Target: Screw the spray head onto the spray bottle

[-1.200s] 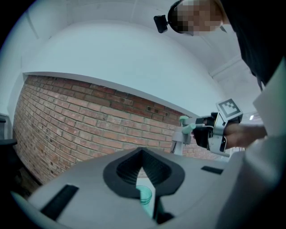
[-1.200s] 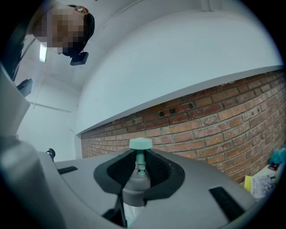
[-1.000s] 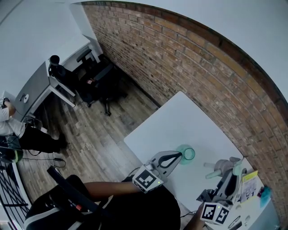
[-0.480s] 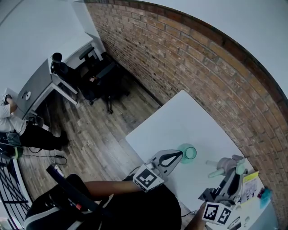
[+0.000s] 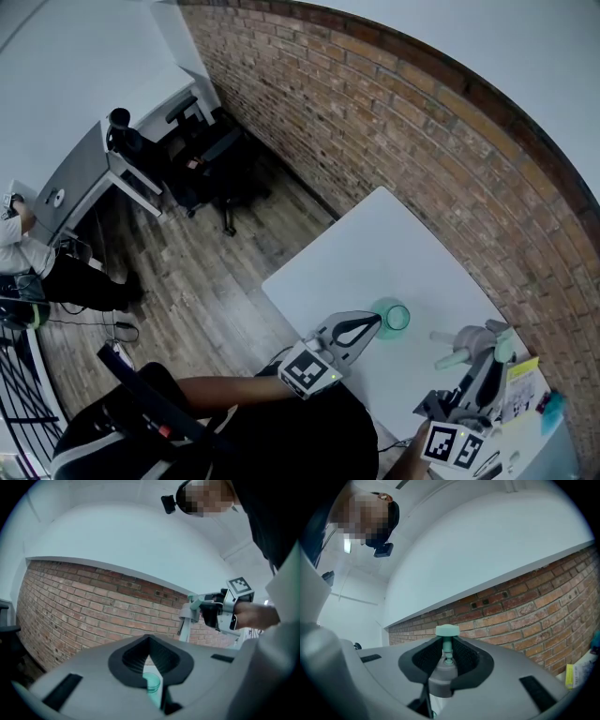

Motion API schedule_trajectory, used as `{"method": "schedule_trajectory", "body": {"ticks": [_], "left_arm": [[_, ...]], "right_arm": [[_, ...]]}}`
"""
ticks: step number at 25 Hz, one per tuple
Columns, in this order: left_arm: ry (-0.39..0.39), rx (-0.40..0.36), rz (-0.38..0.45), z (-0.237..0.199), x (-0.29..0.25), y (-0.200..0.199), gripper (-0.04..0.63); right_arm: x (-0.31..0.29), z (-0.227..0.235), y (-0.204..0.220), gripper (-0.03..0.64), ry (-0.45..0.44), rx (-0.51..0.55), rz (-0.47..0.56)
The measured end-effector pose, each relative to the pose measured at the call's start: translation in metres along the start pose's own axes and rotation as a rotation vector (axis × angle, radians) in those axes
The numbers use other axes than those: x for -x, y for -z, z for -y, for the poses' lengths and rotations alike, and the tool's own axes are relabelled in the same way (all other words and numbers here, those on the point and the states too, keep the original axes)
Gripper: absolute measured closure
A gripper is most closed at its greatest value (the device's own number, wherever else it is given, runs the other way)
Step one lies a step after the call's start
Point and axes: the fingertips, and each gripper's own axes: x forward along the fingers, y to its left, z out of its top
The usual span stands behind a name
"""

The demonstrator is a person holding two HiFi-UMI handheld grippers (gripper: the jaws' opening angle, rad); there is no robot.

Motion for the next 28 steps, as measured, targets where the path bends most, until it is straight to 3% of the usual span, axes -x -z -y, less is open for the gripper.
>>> {"method": "schedule_trajectory", "body": {"ticks": [4,9,15,19,22,28], "left_arm": [[-0.014,0.057,0.005,-0.001,0.002,0.005,0.595],[-0.01,0.022,0.004,0.002,0.003,-0.003,0.595],[-0.037,0.118,0.025,-0.001,0.005,-0.003,0.595],[-0.016,0.027,-0.002,-0.002,0.005,0.001,0.595],[-0.017,0.055,0.001,-0.001,0.004,0.001,0.595],[0.004,0.019,-0.022,0.001,-0.002,0.004,0.595]], "right_arm": [[0.0,-0.005,-0.003,0.543,-0.011,0.004,-0.005],[0.0,-0.006,-0.005,0.543,-0.012,0.0,0.003],[-0.002,-0.007,-0.009,0.543,-0.011,-0.015,0.021],[-0.002,-0.008,-0.013,0.543,-0.009,-0.022,0.039],[-0.002,-0.008,-0.014,0.543,-0.007,-0.022,0.049],[-0.002,-0.007,-0.016,0.543,-0.002,-0.027,0.059]]}}
